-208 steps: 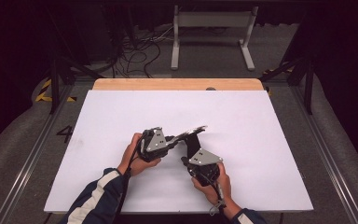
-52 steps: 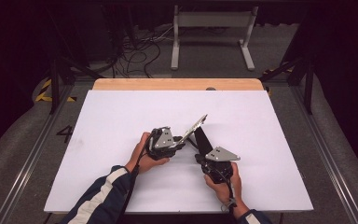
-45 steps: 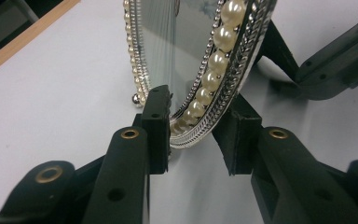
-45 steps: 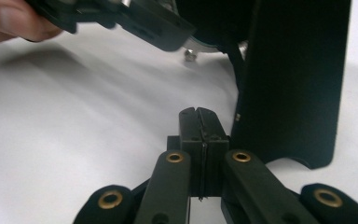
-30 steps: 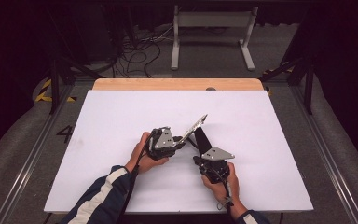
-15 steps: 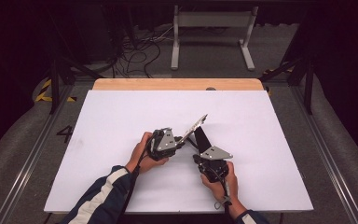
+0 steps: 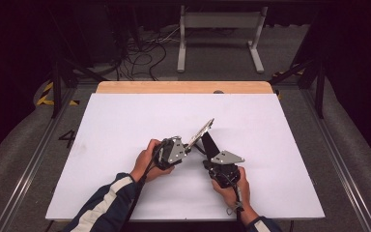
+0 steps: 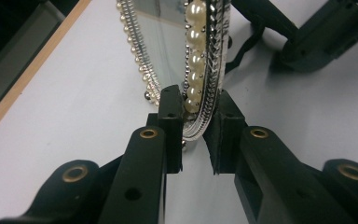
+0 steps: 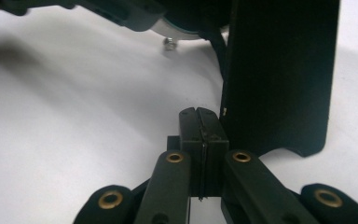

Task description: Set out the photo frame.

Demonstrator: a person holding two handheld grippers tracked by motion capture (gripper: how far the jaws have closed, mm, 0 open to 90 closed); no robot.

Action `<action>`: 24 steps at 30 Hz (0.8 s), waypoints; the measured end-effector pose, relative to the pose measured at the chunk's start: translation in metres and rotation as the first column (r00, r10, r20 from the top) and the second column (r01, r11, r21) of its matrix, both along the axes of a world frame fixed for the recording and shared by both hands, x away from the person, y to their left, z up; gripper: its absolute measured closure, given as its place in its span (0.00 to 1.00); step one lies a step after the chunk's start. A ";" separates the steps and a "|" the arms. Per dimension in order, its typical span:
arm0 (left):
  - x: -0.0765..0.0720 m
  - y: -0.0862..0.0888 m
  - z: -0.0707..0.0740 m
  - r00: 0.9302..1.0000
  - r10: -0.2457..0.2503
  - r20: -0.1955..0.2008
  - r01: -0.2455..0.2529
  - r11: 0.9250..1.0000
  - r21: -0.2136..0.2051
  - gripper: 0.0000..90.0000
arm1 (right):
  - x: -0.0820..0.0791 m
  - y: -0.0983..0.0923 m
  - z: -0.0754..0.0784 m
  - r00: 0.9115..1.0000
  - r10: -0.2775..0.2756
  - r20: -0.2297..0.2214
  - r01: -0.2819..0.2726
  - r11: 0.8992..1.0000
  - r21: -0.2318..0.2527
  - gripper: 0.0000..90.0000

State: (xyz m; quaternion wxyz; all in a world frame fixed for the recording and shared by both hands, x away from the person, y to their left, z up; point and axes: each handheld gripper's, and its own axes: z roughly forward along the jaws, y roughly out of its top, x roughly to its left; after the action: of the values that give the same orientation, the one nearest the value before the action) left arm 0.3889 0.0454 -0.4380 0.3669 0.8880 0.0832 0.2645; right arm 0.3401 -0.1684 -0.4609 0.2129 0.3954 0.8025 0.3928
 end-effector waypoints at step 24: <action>0.000 0.001 -0.005 0.994 -0.018 -0.104 0.003 0.990 -0.140 0.80 | 0.011 -0.019 -0.001 0.999 0.013 -0.039 -0.014 0.999 -0.029 1.00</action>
State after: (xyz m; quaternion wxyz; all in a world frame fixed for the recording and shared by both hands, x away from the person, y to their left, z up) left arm 0.3890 0.0466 -0.4432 0.4244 0.8733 0.1162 0.2090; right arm 0.3512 -0.1874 -0.4615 0.2005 0.3942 0.8149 0.3748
